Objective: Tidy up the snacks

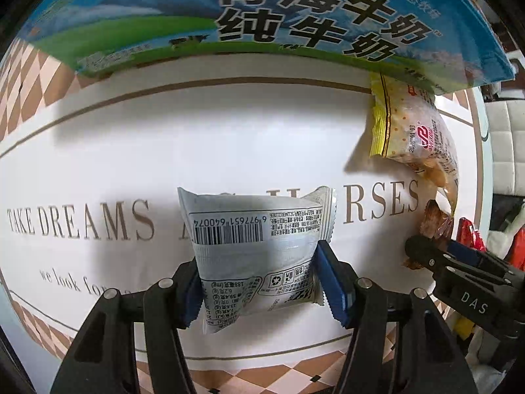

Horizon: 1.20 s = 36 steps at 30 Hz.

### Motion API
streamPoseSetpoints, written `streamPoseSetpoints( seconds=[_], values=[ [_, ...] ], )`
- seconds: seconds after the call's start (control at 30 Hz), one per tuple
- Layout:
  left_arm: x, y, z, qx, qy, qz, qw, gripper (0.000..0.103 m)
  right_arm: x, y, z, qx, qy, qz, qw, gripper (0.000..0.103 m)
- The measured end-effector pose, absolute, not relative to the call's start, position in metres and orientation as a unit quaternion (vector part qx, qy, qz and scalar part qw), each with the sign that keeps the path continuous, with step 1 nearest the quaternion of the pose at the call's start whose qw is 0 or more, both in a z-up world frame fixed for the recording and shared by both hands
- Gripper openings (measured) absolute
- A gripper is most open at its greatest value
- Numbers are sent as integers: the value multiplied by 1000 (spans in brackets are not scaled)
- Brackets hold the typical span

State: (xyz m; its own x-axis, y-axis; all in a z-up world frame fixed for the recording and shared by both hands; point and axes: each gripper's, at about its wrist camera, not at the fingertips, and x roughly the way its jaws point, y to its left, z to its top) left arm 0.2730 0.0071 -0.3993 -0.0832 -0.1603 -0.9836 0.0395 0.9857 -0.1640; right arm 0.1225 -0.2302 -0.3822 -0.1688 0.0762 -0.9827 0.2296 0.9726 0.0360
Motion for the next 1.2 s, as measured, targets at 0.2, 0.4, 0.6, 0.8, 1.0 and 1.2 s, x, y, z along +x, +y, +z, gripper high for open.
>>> streamPoseSetpoints(
  seconds=[0.2, 0.4, 0.6, 0.8, 1.0, 1.2],
  values=[
    [266, 13, -367, -56, 709, -81, 698, 54, 123, -235, -357, 126, 750, -23, 649, 64],
    [273, 12, -311, -70, 679, -98, 724, 51, 123, -230, -304, 136, 722, 18, 678, 64],
    [288, 27, -270, -93, 654, -114, 743, 41, 139, -238, -261, 151, 698, 48, 699, 64],
    [314, 31, -233, -95, 624, -123, 766, 35, 192, -240, -220, 153, 672, 63, 722, 64],
    [329, 39, -258, -131, 648, -139, 737, 42, 220, -243, -222, 155, 663, 54, 730, 64],
    [326, 9, -309, -35, 683, -167, 710, 45, 217, -268, -265, 170, 688, 21, 705, 64]
  ],
)
